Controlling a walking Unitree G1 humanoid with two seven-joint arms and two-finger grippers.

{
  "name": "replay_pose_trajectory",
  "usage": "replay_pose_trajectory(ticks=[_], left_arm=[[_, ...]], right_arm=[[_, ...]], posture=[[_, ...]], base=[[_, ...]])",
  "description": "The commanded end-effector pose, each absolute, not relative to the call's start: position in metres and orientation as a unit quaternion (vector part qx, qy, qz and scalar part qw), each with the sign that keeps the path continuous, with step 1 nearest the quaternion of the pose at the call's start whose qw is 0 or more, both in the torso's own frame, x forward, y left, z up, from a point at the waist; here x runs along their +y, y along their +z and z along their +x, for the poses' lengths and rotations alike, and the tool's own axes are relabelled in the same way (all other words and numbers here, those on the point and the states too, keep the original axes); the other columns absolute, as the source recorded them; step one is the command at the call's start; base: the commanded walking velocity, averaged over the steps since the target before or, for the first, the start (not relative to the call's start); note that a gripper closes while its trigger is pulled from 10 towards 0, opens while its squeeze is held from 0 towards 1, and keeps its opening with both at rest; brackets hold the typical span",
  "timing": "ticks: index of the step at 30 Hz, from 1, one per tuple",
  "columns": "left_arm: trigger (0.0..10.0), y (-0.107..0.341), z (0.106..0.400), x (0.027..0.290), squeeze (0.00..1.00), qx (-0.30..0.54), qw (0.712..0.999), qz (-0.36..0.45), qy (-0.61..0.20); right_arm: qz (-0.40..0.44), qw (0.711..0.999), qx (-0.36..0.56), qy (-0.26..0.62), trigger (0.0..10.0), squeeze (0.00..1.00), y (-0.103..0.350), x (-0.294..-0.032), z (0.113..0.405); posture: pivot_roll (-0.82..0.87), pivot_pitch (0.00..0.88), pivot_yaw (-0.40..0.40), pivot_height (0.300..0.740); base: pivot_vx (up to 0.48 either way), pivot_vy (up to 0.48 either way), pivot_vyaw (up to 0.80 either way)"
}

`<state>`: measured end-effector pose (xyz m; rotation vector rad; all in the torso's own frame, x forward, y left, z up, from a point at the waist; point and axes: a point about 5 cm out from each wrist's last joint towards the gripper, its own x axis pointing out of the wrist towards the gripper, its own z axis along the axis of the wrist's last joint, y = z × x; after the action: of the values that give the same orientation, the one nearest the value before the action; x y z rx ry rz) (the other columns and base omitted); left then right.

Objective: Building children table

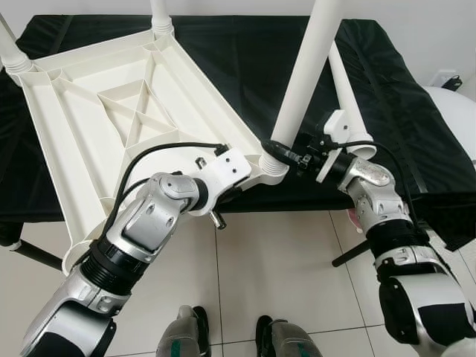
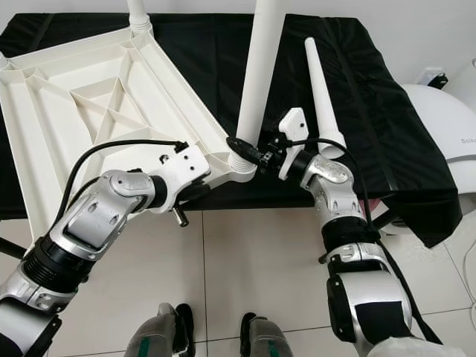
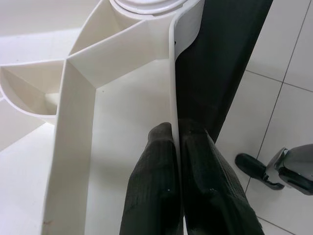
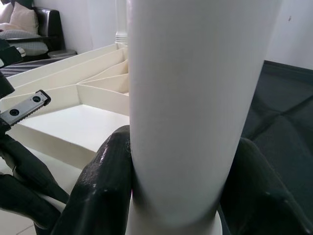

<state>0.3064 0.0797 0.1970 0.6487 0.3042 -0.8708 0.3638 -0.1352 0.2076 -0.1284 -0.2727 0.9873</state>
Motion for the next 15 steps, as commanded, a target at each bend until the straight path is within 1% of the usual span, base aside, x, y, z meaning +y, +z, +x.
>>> replay_pose_trajectory(ticks=[1,15], left_arm=[[10.0,0.2056,0.3035,0.0773,0.0,0.123,0.847,0.314,-0.41],[10.0,0.208,0.3031,0.0778,0.0,0.121,0.848,0.314,-0.409]], right_arm=[[-0.067,0.854,-0.102,0.505,10.0,0.0,0.1953,-0.124,0.3609],[-0.078,0.848,-0.095,0.516,10.0,0.0,0.1927,-0.1241,0.3627]], posture=[[-0.01,0.18,-0.042,0.74],[-0.01,0.187,-0.041,0.74]], base=[[0.0,0.0,0.0],[0.0,0.0,0.0]])
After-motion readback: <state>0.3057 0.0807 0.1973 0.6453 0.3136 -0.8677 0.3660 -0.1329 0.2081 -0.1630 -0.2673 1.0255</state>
